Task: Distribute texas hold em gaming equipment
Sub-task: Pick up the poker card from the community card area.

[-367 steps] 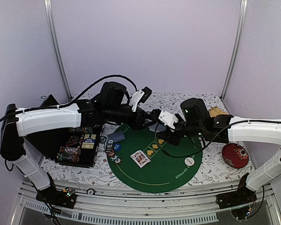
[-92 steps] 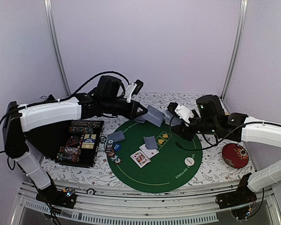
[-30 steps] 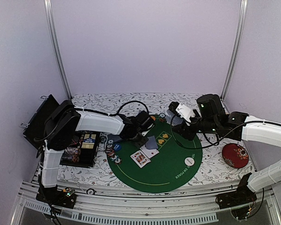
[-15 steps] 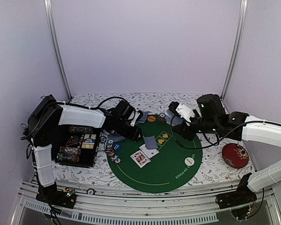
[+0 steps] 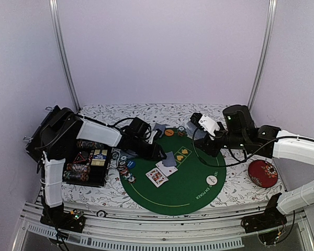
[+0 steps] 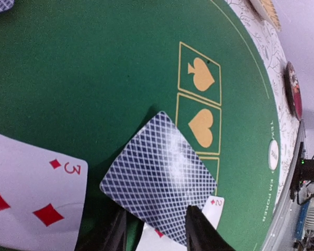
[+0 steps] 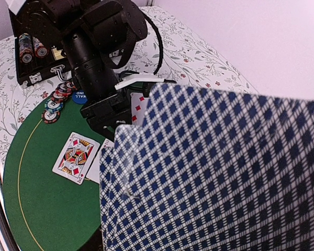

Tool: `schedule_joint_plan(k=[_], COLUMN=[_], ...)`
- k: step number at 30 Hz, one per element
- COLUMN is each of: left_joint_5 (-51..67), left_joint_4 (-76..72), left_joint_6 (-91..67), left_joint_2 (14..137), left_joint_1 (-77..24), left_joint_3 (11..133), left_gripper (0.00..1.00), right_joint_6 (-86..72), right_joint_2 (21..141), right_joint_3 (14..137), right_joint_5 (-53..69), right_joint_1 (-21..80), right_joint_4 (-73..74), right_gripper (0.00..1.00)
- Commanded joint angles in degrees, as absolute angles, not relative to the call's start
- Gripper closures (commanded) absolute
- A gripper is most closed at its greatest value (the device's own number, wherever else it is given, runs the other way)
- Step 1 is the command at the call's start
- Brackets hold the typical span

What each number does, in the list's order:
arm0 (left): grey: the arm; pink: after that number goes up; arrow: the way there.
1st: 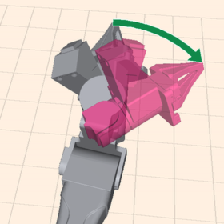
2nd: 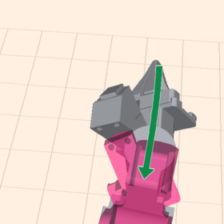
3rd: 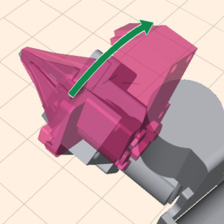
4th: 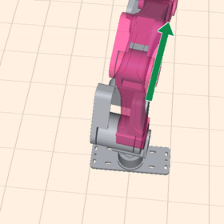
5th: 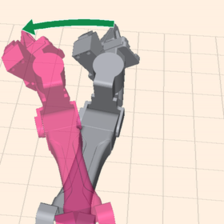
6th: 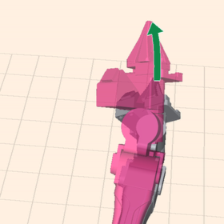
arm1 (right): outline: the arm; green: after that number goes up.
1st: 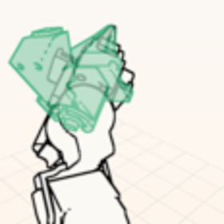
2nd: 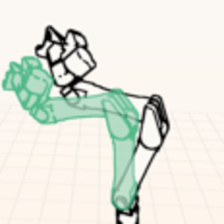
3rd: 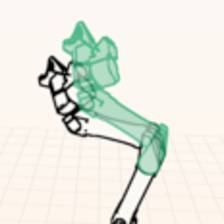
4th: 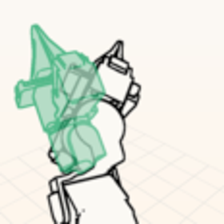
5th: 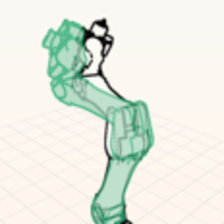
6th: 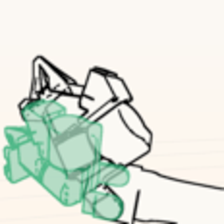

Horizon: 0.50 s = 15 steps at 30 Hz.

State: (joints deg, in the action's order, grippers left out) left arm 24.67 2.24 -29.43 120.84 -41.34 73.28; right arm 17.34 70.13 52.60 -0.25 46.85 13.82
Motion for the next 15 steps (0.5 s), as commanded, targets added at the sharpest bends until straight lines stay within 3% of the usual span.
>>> schedule_joint_plan(k=[1, 5, 9, 15], left_joint_5=[26.40, 25.57, 28.21, 29.71], left_joint_4=[0.44, -1.45, -3.48, -8.83], left_joint_6=[-31.21, -31.93, -33.83, -36.16], left_joint_2=[123.12, 124.25, 125.60, 124.15], left_joint_1=[-40.95, -40.91, -41.04, -41.40], left_joint_3=[75.28, 76.19, 76.63, 75.62], left_gripper=[0.61, 0.75, 0.97, 1.00], right_joint_6=[16.88, 16.92, 16.96, 17.05], right_joint_2=[68.32, 68.29, 68.30, 68.20], right_joint_3=[51.74, 51.64, 51.82, 51.81], right_joint_5=[0.38, 0.46, 0.52, 0.53], right_joint_1=[46.59, 46.61, 46.59, 46.62], right_joint_4=[12.57, 12.53, 12.66, 12.98], right_gripper=[0.56, 0.56, 0.56, 0.56])
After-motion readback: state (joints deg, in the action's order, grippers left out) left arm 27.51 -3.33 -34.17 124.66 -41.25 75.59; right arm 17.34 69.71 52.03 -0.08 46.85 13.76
